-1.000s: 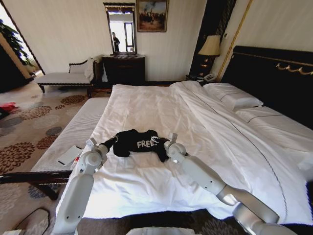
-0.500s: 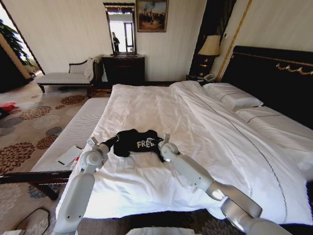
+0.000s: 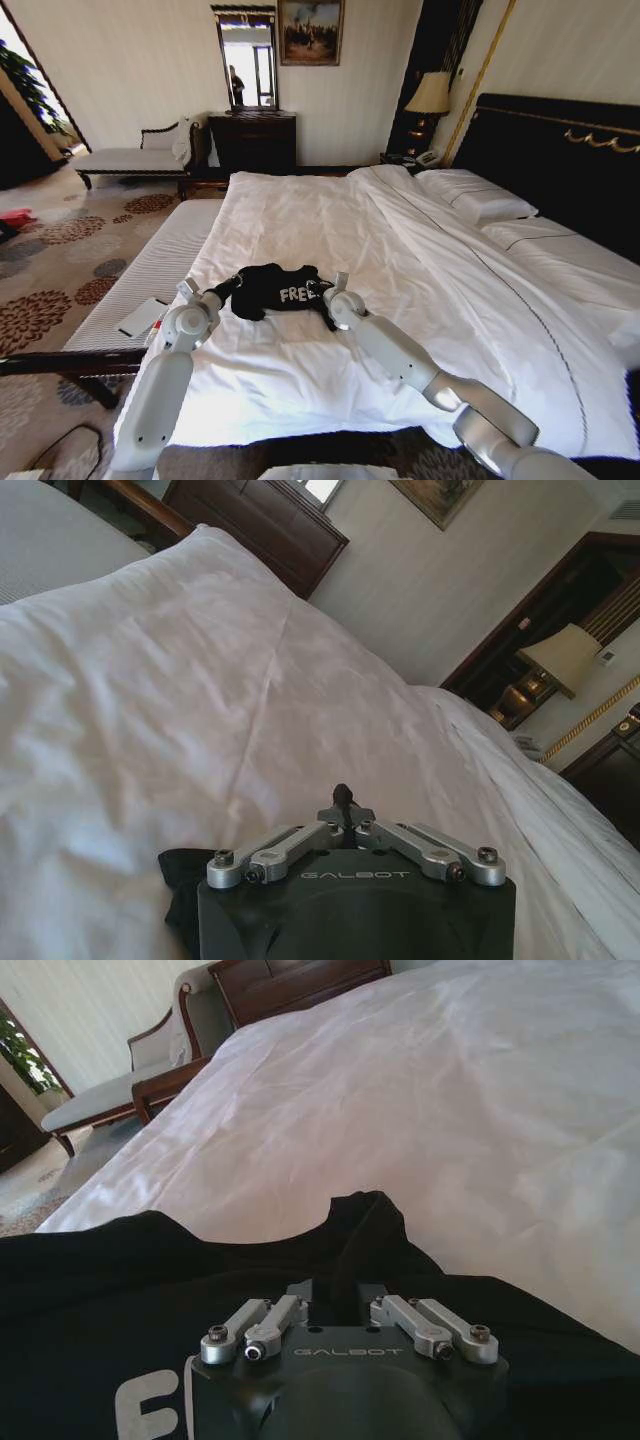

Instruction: Fold the clothes on the bed.

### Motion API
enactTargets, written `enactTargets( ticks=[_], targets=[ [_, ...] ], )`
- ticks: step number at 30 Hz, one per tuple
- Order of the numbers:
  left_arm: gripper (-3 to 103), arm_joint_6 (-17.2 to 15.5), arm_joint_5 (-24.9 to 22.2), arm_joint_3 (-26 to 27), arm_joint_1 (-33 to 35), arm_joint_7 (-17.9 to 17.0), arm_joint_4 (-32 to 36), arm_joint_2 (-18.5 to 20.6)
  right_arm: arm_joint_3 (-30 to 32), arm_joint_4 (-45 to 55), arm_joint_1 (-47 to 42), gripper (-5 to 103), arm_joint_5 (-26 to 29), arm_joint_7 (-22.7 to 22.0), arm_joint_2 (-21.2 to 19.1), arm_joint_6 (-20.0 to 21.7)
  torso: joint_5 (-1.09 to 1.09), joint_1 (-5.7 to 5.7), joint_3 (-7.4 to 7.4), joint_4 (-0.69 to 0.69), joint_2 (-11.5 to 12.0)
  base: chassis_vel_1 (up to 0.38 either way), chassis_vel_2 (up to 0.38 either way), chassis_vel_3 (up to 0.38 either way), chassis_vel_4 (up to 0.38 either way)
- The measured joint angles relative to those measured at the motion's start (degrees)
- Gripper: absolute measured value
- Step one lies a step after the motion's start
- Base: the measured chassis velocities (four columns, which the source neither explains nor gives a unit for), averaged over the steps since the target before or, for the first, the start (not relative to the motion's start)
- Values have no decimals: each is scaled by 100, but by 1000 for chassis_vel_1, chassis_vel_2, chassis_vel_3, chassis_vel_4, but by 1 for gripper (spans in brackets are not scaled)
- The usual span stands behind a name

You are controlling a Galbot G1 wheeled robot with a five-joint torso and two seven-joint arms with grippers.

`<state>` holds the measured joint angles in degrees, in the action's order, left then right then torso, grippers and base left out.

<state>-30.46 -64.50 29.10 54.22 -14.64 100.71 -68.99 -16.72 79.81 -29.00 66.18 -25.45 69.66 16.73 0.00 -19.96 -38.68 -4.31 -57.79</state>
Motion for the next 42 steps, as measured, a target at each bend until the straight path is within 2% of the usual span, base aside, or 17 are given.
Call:
enactTargets(
  ticks=[1,4,8,11,18,23,28,34,36,38,41,42],
  targets=[
    [0,0,0,0,0,0,0,0,0,0,0,24,0,0,0,0,0,0,0,0,0,0,0,0,0],
    [0,15,0,0,-28,2,-14,5,66,175,-86,7,-8,11,-54,-94,0,0,0,0,0,0,0,0,0],
    [0,42,-3,18,-57,6,-5,23,249,347,-180,1,-50,36,-53,-239,0,0,0,0,0,0,0,0,0],
    [0,76,-43,79,-93,7,68,76,571,615,-321,1,-84,90,-56,-465,0,0,0,1,0,0,0,0,0],
    [0,98,-97,167,-124,7,199,189,1081,1119,-613,1,-108,144,-213,-622,0,0,0,0,0,0,0,0,0],
    [0,145,-140,209,-172,0,324,274,1385,1529,-815,1,-103,193,-513,-689,0,0,0,-1,0,0,0,0,0],
    [0,211,-248,289,-223,-38,670,413,1677,2066,-980,1,-85,399,-924,-934,1,0,0,0,0,0,0,0,0],
    [0,256,-685,519,-269,-198,1313,681,2162,2697,-1117,1,107,580,-1382,-1259,0,0,0,1,0,0,0,0,0],
    [0,269,-890,713,-277,-277,1690,847,2507,3129,-1222,1,388,648,-1610,-1381,1,0,0,1,0,0,0,0,0],
    [0,270,-933,746,-276,-289,1758,876,2573,3210,-1246,1,439,663,-1649,-1399,1,0,0,1,0,0,0,0,0],
    [0,353,-1430,1204,-219,-404,2474,1259,3181,4022,-1497,1,822,788,-2029,-1573,1,0,1,-1,-1,0,0,0,0],
    [0,353,-1430,1204,-219,-404,2474,1259,3181,4022,-1497,1,822,788,-2029,-1573,1,0,1,-1,-1,0,0,0,0]
  ],
)
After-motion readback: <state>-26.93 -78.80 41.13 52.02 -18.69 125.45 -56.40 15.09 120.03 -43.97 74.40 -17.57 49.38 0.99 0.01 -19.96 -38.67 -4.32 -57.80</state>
